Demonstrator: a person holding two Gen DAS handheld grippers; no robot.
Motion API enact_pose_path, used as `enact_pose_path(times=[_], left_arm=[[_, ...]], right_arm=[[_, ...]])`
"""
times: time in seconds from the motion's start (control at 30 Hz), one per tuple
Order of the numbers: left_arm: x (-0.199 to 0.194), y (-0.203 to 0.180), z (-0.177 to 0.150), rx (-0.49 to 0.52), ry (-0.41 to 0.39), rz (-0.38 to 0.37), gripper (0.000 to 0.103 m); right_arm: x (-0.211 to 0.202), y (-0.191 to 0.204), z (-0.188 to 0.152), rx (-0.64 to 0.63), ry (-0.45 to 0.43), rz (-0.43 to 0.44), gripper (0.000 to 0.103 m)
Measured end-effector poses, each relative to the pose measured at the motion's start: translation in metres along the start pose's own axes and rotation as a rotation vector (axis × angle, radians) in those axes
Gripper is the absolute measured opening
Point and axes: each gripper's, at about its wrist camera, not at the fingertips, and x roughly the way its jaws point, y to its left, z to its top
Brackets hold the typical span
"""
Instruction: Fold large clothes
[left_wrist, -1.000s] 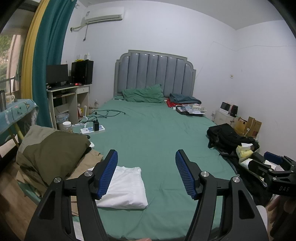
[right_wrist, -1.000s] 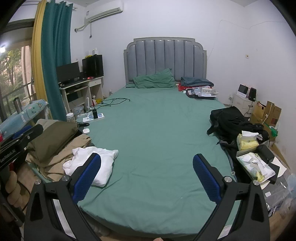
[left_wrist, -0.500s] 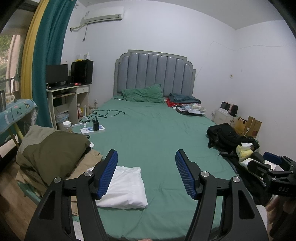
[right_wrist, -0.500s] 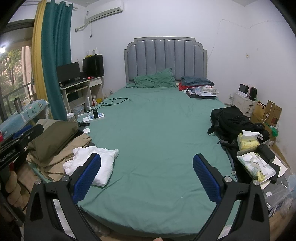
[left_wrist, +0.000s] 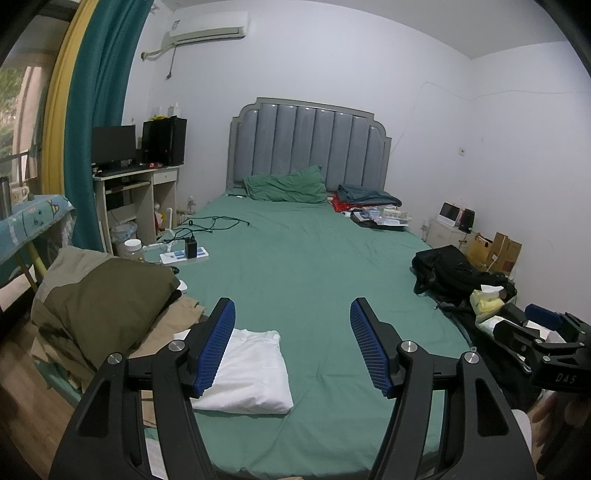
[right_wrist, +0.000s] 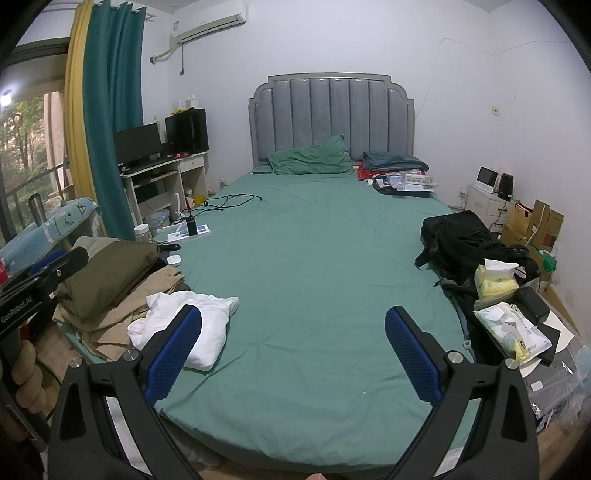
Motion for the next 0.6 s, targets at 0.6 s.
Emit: enact_pose_path(times=[0.6], left_arm=[[-0.0020,-0.0012,-0.0035,0.002,-0.002,0.001,0.068]], right_arm=[[-0.0009,0.0002,-0.0007,0.001,-0.001,0.001,0.099]])
